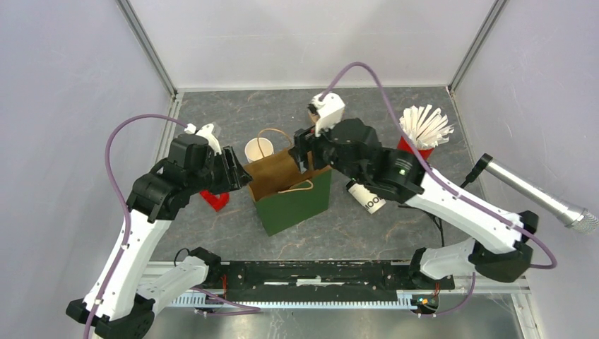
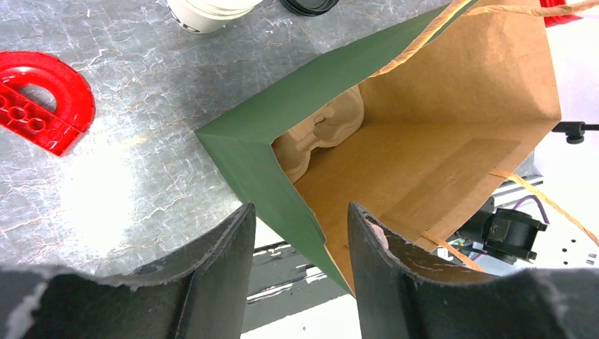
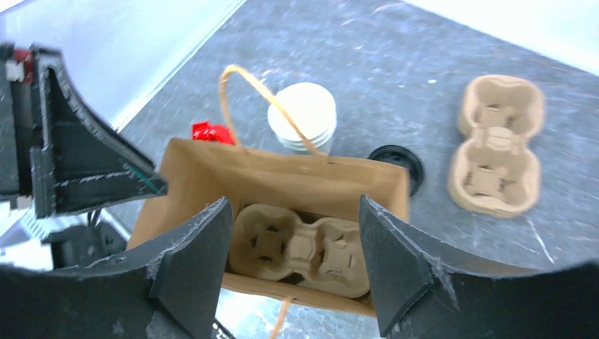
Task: Pack the takeout coffee
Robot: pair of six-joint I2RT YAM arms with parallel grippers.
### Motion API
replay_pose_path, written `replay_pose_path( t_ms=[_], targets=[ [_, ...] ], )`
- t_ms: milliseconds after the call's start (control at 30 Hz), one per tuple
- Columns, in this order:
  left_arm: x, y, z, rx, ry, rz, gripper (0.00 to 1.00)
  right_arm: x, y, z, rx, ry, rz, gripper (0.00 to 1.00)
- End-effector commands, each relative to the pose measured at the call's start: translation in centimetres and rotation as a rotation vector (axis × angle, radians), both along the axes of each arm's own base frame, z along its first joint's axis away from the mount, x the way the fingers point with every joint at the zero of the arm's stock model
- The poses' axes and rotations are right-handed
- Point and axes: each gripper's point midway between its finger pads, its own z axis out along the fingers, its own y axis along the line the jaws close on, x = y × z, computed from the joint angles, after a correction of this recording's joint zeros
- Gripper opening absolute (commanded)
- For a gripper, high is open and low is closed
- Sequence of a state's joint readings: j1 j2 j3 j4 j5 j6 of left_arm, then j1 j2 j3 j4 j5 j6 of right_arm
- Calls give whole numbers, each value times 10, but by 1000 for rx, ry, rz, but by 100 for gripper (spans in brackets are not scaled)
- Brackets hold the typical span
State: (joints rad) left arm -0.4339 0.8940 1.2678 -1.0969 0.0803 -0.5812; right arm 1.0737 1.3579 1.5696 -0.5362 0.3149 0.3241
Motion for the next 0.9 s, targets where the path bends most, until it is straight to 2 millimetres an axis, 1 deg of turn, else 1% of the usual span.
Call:
replay_pose_path(
  t_ms=[0,33,100,167,233,300,333,400,533,600,700,800,867],
  targets=[
    [8,-1,18,8,-87,-29,58,16,-56,9,2,-48,-264,74],
    [9,0,18,11,-90,-28,58,19,-66,3,-9,-37,-312,74],
    [10,0,16,21,-90,-29,58,25,-90,-17,-32,21,-428,74],
    [11,1,14,31,-87,-32,58,34,-107,-37,-16,86,-507,73],
    [12,1,14,38,-91,-40,58,43,-124,-63,-2,177,-580,71],
    [12,2,15,45,-100,-38,58,50,-143,-93,-2,299,-676,68],
    [12,3,16,48,-104,-37,58,51,-151,-105,4,363,-733,67],
    [13,6,17,60,-119,-30,58,52,-164,-131,-44,470,-807,67],
    [12,11,24,79,-155,-27,58,56,-169,-156,-147,571,-896,67],
    [11,15,28,92,-171,-28,58,59,-168,-165,-182,624,-936,67],
    [10,20,28,123,-181,-28,58,60,-167,-181,-240,712,-1011,66],
    [8,25,25,143,-187,-17,59,59,-157,-198,-221,791,-1037,62],
    [7,26,24,143,-186,-13,59,62,-154,-203,-211,807,-1055,59]
  ],
)
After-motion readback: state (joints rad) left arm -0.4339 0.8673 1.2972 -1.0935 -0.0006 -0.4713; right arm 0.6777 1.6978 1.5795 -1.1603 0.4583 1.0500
